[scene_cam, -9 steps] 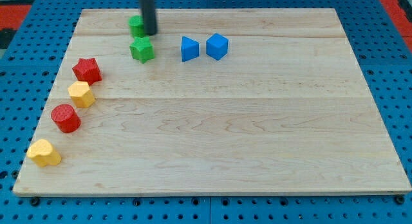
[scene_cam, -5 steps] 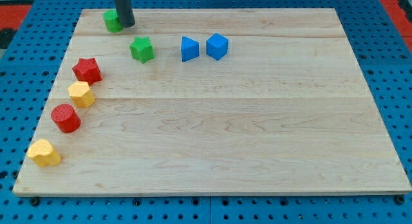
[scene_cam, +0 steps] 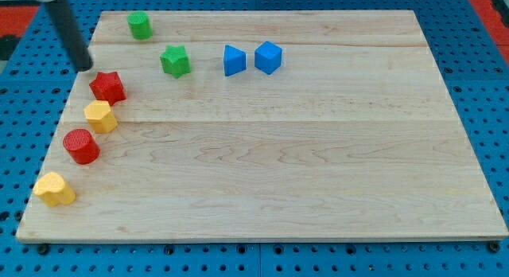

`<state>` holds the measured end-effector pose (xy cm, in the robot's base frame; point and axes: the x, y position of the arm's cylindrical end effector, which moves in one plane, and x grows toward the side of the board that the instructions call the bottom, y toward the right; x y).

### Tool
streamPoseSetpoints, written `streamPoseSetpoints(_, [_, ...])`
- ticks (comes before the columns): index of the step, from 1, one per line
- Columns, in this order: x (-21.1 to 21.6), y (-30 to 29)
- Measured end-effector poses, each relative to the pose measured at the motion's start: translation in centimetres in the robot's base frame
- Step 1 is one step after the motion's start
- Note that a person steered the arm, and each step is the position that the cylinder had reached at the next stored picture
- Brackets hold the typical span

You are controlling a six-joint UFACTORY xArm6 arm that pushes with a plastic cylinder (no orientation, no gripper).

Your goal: Keep yellow hexagon above blue blocks

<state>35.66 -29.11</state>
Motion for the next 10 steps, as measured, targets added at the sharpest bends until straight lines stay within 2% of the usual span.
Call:
streamPoseSetpoints(1, [8.5, 0.8])
streamPoseSetpoints(2, [10.0, 6.8])
streamPoseSetpoints(3, [7.5, 10.8])
streamPoseSetpoints(6, [7.4, 17.5])
streamPoseSetpoints(7, [0.8, 17.5])
streamPoseSetpoints(8, [-0.5, 21.6])
streamPoseSetpoints(9, [-3.7, 23.7])
streamPoseSetpoints(10, [-4.7, 23.1])
